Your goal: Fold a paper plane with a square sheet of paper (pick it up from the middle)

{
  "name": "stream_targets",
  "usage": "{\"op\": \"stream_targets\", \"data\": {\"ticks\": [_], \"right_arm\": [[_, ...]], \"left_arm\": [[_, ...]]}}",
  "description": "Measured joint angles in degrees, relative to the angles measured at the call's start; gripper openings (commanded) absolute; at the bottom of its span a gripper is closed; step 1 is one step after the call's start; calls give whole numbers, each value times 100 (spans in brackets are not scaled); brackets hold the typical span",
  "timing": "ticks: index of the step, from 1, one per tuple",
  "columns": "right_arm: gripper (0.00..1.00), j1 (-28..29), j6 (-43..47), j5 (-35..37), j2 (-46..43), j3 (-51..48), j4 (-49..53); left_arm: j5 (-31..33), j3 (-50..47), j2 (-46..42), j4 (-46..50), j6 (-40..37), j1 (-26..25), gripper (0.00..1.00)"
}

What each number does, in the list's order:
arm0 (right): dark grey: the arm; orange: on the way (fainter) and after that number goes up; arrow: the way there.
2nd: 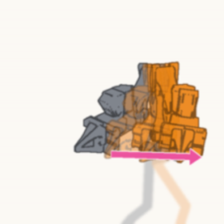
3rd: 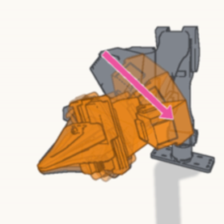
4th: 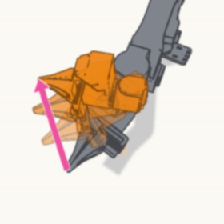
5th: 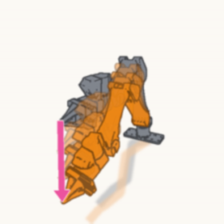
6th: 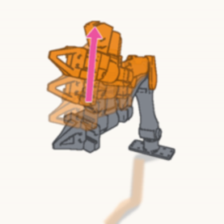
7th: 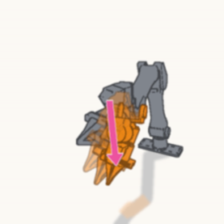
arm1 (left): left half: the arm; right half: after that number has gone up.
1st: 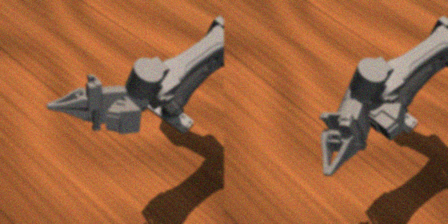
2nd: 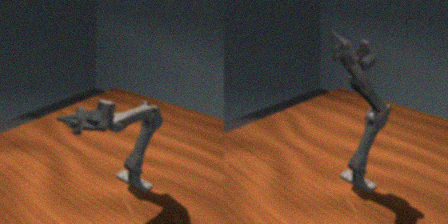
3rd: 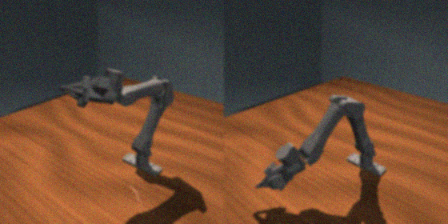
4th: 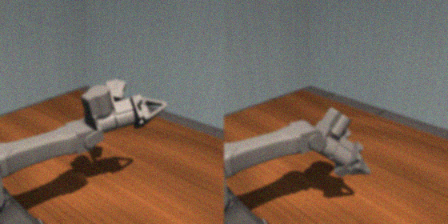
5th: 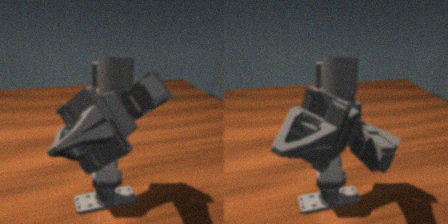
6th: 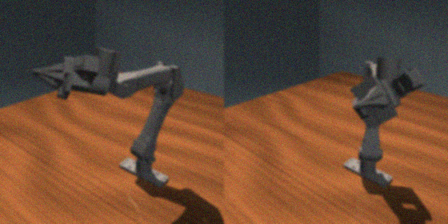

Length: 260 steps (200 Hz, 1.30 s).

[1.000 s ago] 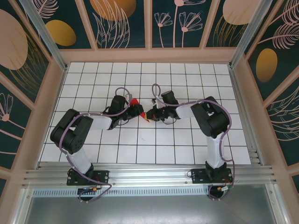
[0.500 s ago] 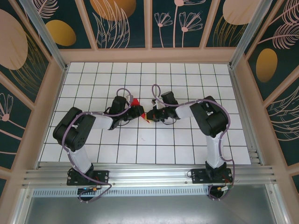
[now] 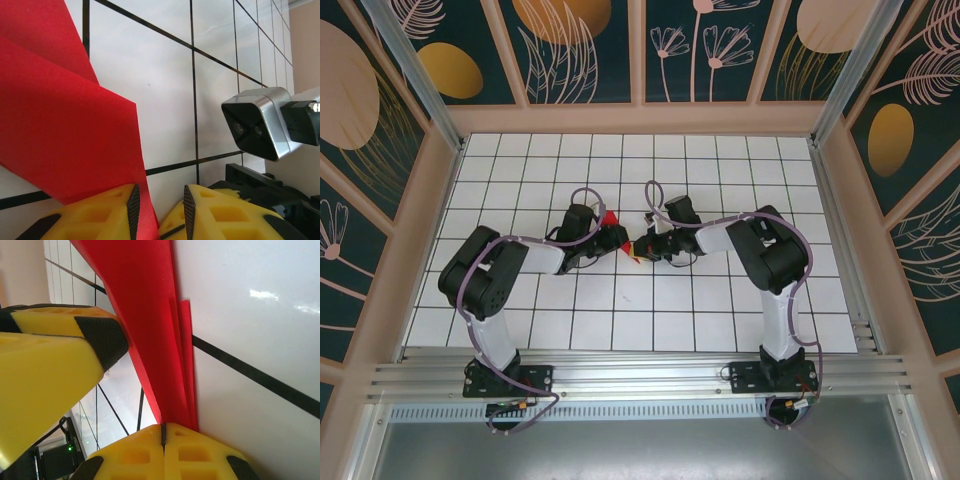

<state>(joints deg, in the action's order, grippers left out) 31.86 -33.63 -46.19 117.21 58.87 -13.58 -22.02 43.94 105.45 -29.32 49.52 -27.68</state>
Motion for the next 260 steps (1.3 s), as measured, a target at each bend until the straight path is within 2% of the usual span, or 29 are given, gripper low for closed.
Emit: {"op": "stream_targets", "data": {"ticks": [116,200,231,260], "right_arm": [[0,0,17,2,28,103,142],[19,0,297,24,26,293,485],[20,4,450,2,-4,293,516],[17,4,660,70,-50,293,682]], "left_arm": [[175,304,168,503,-4,-7,30],[450,804,297,1357,-94,-35,30],[452,896,326,1506,-111,-35,30],[455,953,337,1604,-114,-35,30]]}}
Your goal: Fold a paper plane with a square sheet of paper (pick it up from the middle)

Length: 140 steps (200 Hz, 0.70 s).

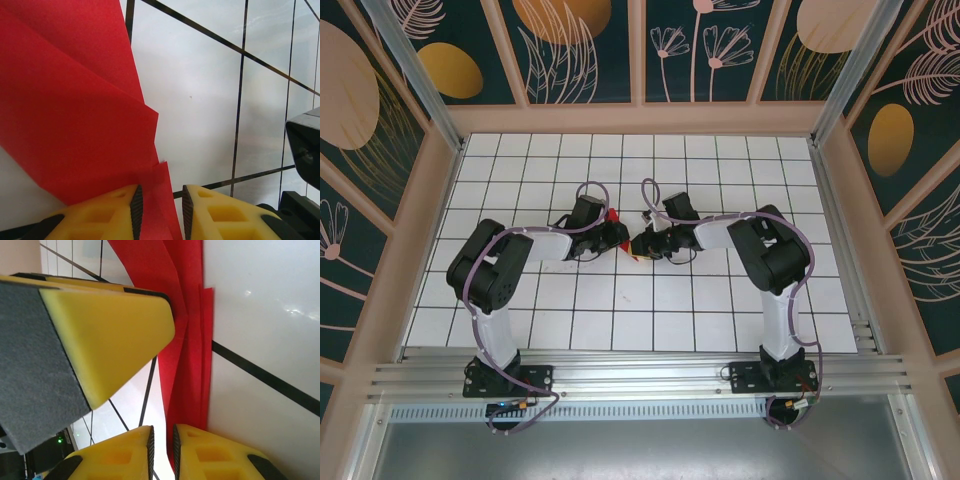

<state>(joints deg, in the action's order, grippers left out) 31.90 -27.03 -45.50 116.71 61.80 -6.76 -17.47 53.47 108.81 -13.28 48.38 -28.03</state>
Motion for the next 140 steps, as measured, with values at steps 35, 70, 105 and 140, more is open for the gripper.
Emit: {"op": "stream_targets", "data": {"ticks": [35,70,105,140], "right_arm": [[8,2,216,175,-17,0,155],[0,7,299,238,-17,0,188],[0,7,258,227,-17,-11,153],[0,-76,-42,81,-31,-210,-247]], "left_arm": [[2,57,26,59,-17,0,31],[4,94,35,114,-24,0,31],[-2,131,37,155,-81,0,33],[-7,127,-39,133,-175,-2,38]]}}
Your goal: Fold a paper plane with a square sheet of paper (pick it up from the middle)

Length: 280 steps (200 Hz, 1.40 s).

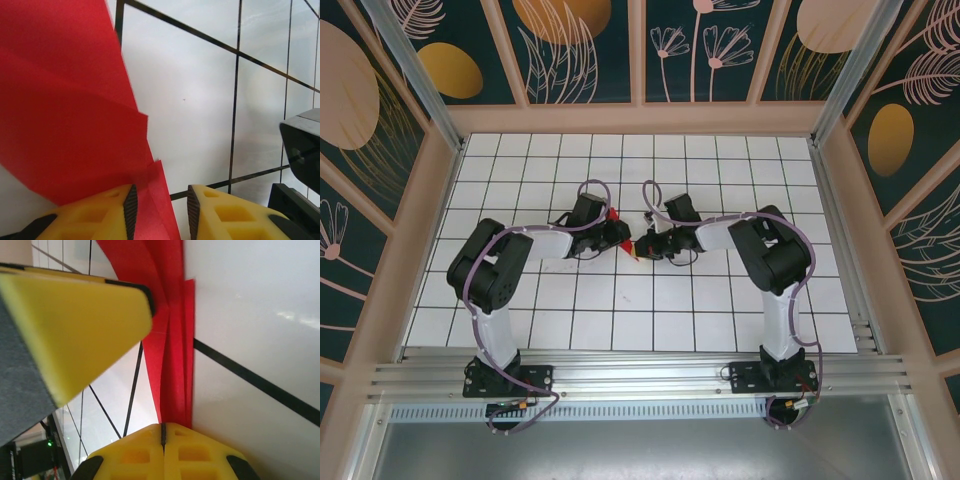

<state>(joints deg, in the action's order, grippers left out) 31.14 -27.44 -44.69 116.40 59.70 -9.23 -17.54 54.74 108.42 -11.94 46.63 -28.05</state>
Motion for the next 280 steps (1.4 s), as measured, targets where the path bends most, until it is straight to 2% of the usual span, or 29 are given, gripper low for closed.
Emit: {"op": "stream_targets", "data": {"ticks": [56,114,142,213,280], "right_arm": [[0,-179,-632,-195,-61,-313,-457],[0,-249,-1123,-247,-63,-424,-682],[0,-302,-1325,-295,-63,-452,-737],[0,-345,-1510,-304,-63,-470,-750],[0,-345,-1510,-304,-63,-470,-745]], "left_arm": [[-116,-417,-492,-828,-15,33,40],[-549,-750,-496,-1569,-9,31,39],[-717,-756,-420,-1825,-11,31,36],[-754,-741,-94,-1853,-13,28,29],[-525,-343,295,-1377,13,-46,26]]}}
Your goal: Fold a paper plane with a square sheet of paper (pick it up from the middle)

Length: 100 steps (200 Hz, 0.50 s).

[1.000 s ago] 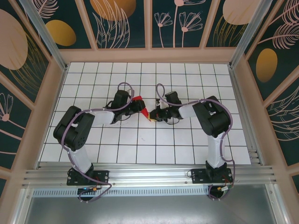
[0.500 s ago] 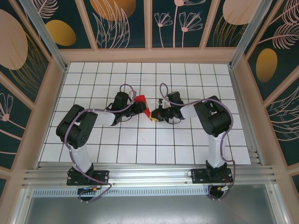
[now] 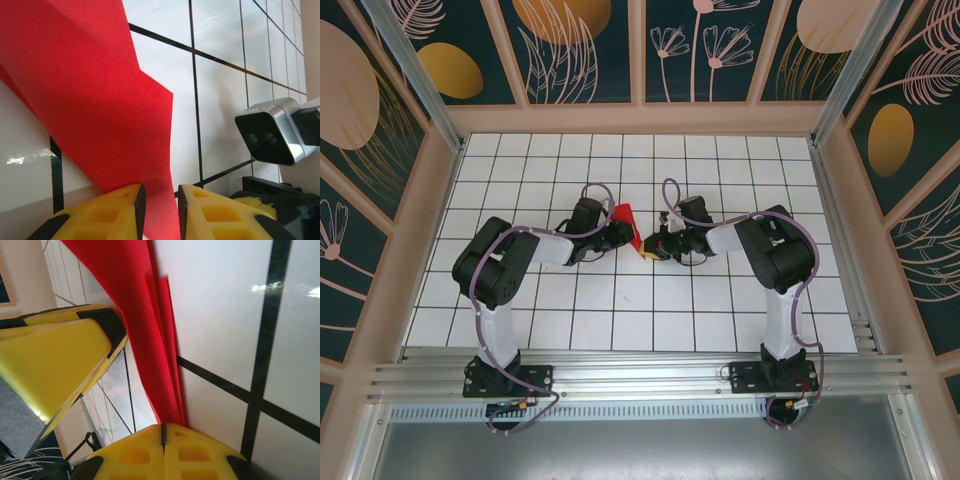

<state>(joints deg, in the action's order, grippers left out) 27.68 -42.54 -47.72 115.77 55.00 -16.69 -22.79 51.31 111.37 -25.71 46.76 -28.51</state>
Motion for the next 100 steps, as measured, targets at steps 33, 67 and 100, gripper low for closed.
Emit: {"op": "stream_targets", "data": {"ticks": [33,67,100], "right_arm": [[0,-2,7,0,0,0,9],[0,-11,20,-2,0,0,13],[0,-17,94,9,0,37,109]], "left_arm": [[138,195,63,260,-4,-59,26],[289,385,107,566,-28,-118,26],[472,688,199,988,-160,-201,26]]}}
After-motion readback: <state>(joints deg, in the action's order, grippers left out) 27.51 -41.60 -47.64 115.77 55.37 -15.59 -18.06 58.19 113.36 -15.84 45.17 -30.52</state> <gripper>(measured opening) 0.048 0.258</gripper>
